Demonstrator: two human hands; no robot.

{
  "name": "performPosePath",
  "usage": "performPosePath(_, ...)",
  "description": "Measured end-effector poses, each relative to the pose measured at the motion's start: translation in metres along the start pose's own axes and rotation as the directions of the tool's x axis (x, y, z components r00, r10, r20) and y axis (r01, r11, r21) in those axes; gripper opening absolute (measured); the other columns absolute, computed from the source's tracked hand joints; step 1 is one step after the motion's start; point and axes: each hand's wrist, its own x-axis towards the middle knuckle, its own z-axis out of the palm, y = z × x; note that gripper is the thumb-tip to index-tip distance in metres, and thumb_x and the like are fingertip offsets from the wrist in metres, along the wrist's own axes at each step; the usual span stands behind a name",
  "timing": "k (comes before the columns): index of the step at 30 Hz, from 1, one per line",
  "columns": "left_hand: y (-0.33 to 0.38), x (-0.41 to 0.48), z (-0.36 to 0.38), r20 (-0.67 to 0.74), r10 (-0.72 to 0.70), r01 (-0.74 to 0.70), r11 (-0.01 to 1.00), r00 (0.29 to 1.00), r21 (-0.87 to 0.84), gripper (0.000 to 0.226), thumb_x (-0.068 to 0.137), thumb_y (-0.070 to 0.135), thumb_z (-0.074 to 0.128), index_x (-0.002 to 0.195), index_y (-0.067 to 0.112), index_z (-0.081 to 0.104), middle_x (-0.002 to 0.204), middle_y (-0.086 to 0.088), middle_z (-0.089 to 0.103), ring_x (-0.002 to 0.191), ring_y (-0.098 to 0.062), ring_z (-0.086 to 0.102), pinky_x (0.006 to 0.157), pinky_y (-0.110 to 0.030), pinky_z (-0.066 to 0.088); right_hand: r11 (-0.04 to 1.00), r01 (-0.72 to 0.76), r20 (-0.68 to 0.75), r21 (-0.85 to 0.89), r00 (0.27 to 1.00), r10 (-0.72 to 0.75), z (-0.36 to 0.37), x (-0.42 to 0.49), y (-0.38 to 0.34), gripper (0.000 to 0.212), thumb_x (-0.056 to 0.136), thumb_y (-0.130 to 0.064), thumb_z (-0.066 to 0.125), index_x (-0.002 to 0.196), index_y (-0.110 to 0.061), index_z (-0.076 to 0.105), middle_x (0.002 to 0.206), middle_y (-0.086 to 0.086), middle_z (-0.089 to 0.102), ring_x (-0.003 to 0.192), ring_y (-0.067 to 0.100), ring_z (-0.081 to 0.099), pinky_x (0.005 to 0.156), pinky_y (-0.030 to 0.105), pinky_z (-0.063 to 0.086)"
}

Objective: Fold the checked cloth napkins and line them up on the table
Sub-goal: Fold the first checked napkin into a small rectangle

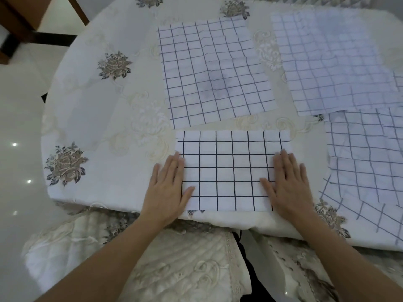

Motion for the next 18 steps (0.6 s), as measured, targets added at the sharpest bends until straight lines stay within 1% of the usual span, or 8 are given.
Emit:
performPosePath(3, 0.048, 0.039, -0.009, -0.064, 0.084, -0.085, 0.996, 0.994, -0.015, 0.074, 0.103, 0.056, 0.015, 0.159, 0.008, 0.004, 0.168, -0.007, -0.002, 0.154, -0.02, -0.004, 0.125, -0.048, 0.008, 0.996, 0.073, -0.093, 0.054, 0.993, -0.068, -0.002, 0.022, -0.042, 0.069, 0.105, -0.052, 0.018, 0.159, -0.009, 0.014, 0.167, 0.01, 0.009, 0.155, 0.027, 0.006, 0.125, 0.05, 0.013)
performPosePath(6, 0.081, 0.076, -0.005, -0.032, 0.12, -0.121, 0.992, 0.992, -0.031, 0.071, 0.104, 0.053, 0.015, 0.159, 0.011, 0.0, 0.167, -0.004, -0.007, 0.154, -0.018, -0.009, 0.125, -0.048, 0.009, 0.988, 0.134, -0.09, 0.079, 0.988, -0.127, 0.003, 0.049, -0.074, 0.063, 0.106, -0.045, 0.018, 0.159, -0.01, 0.015, 0.167, 0.01, 0.01, 0.155, 0.027, 0.005, 0.125, 0.05, 0.014)
performPosePath(7, 0.079, 0.085, -0.001, -0.007, 0.111, -0.111, 0.994, 0.994, -0.026, 0.071, 0.104, 0.054, 0.014, 0.159, 0.012, -0.003, 0.167, -0.003, -0.01, 0.153, -0.017, -0.011, 0.124, -0.048, 0.009, 0.988, 0.137, -0.074, 0.071, 0.989, -0.132, 0.005, 0.057, -0.073, 0.065, 0.106, -0.047, 0.016, 0.16, -0.011, 0.014, 0.168, 0.009, 0.009, 0.155, 0.026, 0.004, 0.125, 0.05, 0.014)
performPosePath(9, 0.06, 0.093, 0.006, 0.029, 0.078, -0.078, 0.997, 0.997, -0.016, 0.073, 0.103, 0.058, 0.01, 0.158, 0.015, -0.009, 0.166, 0.0, -0.016, 0.152, -0.014, -0.017, 0.125, -0.046, 0.006, 0.991, 0.131, -0.034, 0.035, 0.991, -0.13, 0.006, 0.068, -0.054, 0.073, 0.103, -0.057, 0.012, 0.16, -0.012, 0.01, 0.168, 0.005, 0.005, 0.155, 0.025, 0.001, 0.125, 0.046, 0.01)
performPosePath(12, 0.017, 0.091, 0.008, 0.008, 0.008, -0.008, 1.0, 1.0, 0.015, 0.075, 0.102, 0.061, 0.008, 0.158, 0.016, -0.013, 0.165, 0.001, -0.02, 0.151, -0.013, -0.02, 0.125, -0.045, 0.003, 0.994, 0.102, 0.004, -0.035, 0.995, -0.102, 0.003, 0.073, -0.007, 0.081, 0.098, -0.068, 0.004, 0.16, -0.017, -0.003, 0.168, 0.0, -0.008, 0.154, 0.02, -0.01, 0.126, 0.043, 0.004)
performPosePath(14, -0.001, 0.09, 0.005, -0.005, -0.074, 0.074, 0.997, 0.997, 0.0, 0.076, 0.101, 0.062, 0.006, 0.158, 0.014, -0.012, 0.166, -0.001, -0.018, 0.152, -0.014, -0.019, 0.125, -0.046, 0.003, 0.999, 0.041, 0.021, -0.027, 0.999, -0.04, -0.002, 0.075, 0.015, 0.082, 0.097, -0.069, 0.003, 0.159, -0.018, -0.009, 0.168, -0.001, -0.014, 0.153, 0.018, -0.015, 0.126, 0.043, 0.003)
performPosePath(16, 0.004, 0.091, 0.0, -0.024, -0.113, 0.113, 0.993, 0.993, -0.016, 0.077, 0.101, 0.061, 0.007, 0.158, 0.012, -0.009, 0.166, -0.003, -0.014, 0.153, -0.016, -0.015, 0.125, -0.047, 0.004, 1.0, -0.01, 0.0, -0.001, 1.0, 0.01, -0.006, 0.077, 0.017, 0.082, 0.098, -0.067, 0.01, 0.16, -0.016, -0.006, 0.168, 0.003, -0.01, 0.154, 0.021, -0.012, 0.126, 0.046, 0.006)
performPosePath(18, 0.029, 0.09, -0.002, -0.058, -0.059, 0.059, 0.998, 0.997, 0.003, 0.076, 0.102, 0.06, 0.01, 0.159, 0.011, -0.006, 0.167, -0.005, -0.011, 0.153, -0.018, -0.012, 0.125, -0.048, 0.005, 0.999, -0.011, -0.061, 0.03, 0.998, 0.012, -0.006, 0.077, -0.001, 0.08, 0.1, -0.062, 0.019, 0.16, -0.011, 0.004, 0.168, 0.009, 0.001, 0.155, 0.026, -0.002, 0.125, 0.049, 0.011)
